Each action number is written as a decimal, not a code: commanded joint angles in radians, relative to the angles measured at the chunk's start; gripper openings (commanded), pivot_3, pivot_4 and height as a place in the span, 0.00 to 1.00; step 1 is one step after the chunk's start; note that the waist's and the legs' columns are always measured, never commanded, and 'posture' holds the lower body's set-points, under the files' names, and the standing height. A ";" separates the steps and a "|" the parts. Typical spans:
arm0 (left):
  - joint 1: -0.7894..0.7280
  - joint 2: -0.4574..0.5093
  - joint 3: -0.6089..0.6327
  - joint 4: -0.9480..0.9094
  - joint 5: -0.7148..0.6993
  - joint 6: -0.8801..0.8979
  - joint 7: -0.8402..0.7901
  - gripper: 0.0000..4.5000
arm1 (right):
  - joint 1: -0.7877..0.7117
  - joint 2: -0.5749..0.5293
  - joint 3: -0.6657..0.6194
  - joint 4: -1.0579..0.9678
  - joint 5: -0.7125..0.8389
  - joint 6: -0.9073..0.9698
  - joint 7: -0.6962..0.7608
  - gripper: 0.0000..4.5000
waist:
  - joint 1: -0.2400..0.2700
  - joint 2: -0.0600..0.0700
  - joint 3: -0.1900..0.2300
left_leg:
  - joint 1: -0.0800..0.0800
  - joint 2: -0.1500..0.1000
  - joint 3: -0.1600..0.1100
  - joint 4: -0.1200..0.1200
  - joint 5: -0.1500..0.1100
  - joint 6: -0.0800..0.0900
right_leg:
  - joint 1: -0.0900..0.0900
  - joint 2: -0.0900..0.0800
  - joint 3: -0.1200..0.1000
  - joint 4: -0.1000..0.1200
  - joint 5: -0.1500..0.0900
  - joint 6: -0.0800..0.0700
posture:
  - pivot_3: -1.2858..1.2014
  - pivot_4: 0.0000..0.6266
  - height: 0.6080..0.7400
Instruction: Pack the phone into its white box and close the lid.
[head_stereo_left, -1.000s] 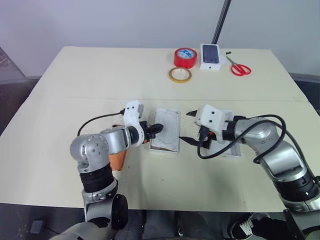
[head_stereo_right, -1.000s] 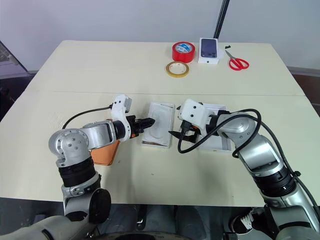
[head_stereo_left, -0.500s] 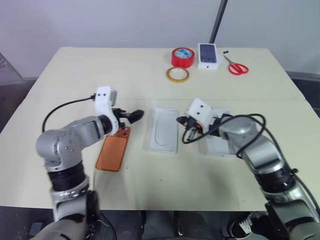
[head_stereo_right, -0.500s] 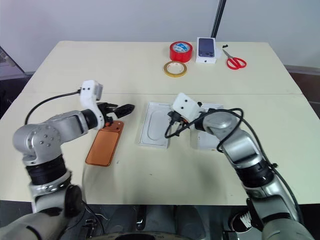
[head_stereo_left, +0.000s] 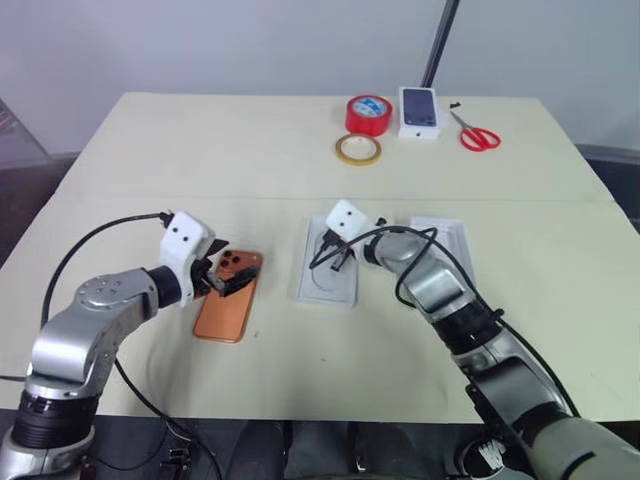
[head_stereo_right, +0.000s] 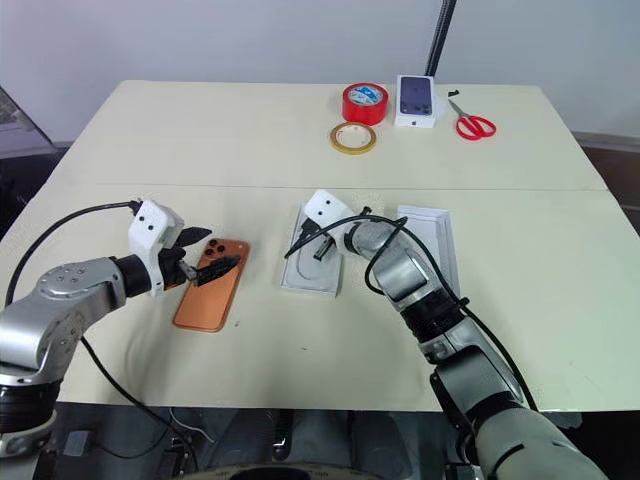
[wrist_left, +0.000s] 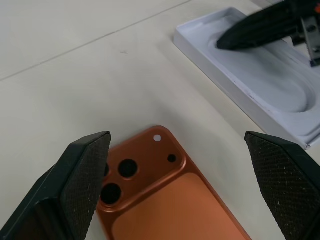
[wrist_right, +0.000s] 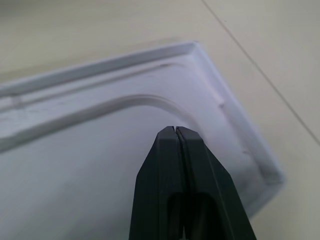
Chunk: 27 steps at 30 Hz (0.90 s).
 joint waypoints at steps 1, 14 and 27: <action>0.023 -0.001 0.110 -0.035 -0.041 0.049 0.043 1.00 | -0.008 0.000 -0.023 -0.074 0.014 -0.029 0.044 0.01 | -0.001 0.000 0.000 | 0.000 0.000 0.000 0.000 0.000 0.000 | 0.000 0.000 0.000 0.000 0.000 0.000 | 0.52 0.24 0.83; 0.052 -0.095 0.448 -0.005 -0.319 0.593 0.219 1.00 | -0.042 0.033 0.199 -0.389 0.089 0.171 0.265 0.01 | 0.002 0.000 0.000 | 0.000 0.000 -0.001 0.000 -0.001 0.001 | 0.000 -0.001 0.000 0.001 0.000 0.000 | 0.52 0.24 0.83; 0.015 -0.161 0.360 0.009 -0.367 0.794 0.281 1.00 | -0.094 0.098 0.391 -0.247 -0.021 0.160 0.286 0.01 | 0.000 0.000 -0.002 | 0.001 0.000 -0.001 0.000 0.000 0.000 | 0.000 -0.001 -0.001 0.001 0.000 0.000 | 0.52 0.24 0.83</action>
